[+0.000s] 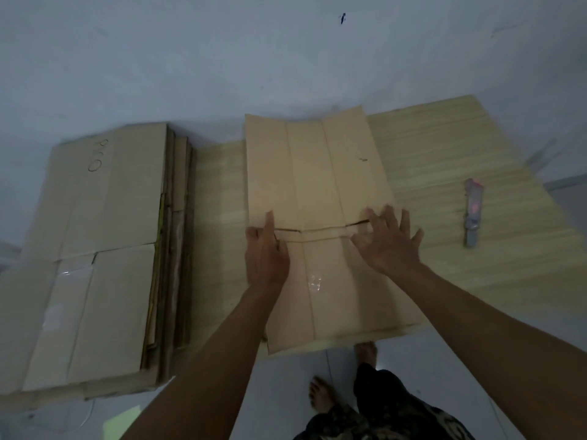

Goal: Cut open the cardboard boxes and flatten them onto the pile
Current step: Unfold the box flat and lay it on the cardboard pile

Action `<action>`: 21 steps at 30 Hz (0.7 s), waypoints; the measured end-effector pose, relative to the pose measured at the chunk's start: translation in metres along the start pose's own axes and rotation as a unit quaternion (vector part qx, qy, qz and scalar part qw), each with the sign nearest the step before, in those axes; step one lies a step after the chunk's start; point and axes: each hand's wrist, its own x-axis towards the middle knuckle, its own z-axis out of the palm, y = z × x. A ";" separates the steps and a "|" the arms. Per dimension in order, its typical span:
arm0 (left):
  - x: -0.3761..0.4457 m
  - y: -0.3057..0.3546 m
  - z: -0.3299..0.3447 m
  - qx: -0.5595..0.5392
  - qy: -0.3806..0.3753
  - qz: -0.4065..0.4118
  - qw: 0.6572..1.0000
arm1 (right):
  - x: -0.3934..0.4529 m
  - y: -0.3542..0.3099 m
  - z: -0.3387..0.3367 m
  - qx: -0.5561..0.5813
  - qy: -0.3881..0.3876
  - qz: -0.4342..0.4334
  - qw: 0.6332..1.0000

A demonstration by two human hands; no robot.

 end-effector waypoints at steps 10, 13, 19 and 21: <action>0.022 -0.027 0.061 0.194 -0.076 -0.097 0.973 | 0.045 0.027 0.021 0.193 0.079 0.087 0.974; 0.029 -0.022 0.067 0.220 -0.113 -0.095 0.964 | 0.060 0.027 0.013 0.290 0.089 0.170 0.938; 0.056 0.037 0.042 0.096 -0.243 -0.168 0.951 | 0.065 0.021 -0.010 0.393 0.023 0.059 0.917; 0.064 0.084 0.018 -0.098 -0.294 -0.222 0.925 | 0.051 0.010 -0.020 0.390 0.052 0.013 0.919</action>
